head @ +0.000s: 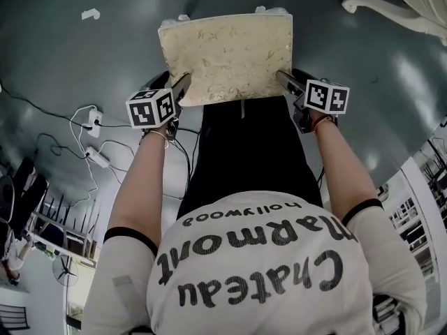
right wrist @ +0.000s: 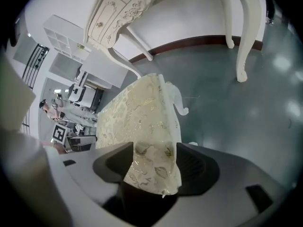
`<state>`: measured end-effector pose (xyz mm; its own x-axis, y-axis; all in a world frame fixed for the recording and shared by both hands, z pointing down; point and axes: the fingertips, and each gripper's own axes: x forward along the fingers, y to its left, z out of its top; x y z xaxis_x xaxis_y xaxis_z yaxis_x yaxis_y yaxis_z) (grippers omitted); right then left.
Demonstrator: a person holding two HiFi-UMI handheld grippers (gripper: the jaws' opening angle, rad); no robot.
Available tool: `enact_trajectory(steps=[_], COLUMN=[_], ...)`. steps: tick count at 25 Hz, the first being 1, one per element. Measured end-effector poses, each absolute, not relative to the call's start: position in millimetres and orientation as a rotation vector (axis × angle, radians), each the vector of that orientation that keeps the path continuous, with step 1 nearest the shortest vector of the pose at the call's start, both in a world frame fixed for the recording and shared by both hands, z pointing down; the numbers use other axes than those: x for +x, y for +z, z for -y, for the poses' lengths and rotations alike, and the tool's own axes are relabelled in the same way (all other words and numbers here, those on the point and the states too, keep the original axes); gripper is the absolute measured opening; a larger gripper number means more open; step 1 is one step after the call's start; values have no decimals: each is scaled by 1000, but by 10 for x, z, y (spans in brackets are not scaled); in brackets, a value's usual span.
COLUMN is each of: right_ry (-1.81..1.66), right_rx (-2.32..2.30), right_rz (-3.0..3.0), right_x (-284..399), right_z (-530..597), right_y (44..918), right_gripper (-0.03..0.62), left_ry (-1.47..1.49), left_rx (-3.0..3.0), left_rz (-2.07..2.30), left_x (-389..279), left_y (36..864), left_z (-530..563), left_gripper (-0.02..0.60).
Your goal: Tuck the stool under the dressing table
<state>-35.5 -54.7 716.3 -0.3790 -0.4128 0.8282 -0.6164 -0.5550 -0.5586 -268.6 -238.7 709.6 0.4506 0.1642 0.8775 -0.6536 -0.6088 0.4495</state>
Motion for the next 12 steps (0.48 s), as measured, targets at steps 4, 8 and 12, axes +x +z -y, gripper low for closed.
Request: enact_trajectory(steps=[4, 8, 12], right_ry=[1930, 1923, 1900], right_rx=[1552, 1508, 1572], right_rz=[1429, 1394, 1374], right_x=[-451, -429, -425], right_z=[585, 585, 603], right_y=[7187, 7209, 7187], right_gripper=[282, 282, 282], left_ry=[1304, 1353, 1340], left_rx=[1856, 1858, 1833], left_rz=[332, 255, 237], left_x=[-2665, -2632, -2647], left_y=[7152, 7141, 7121], left_z=[2388, 2409, 2423], left_gripper=[279, 281, 281])
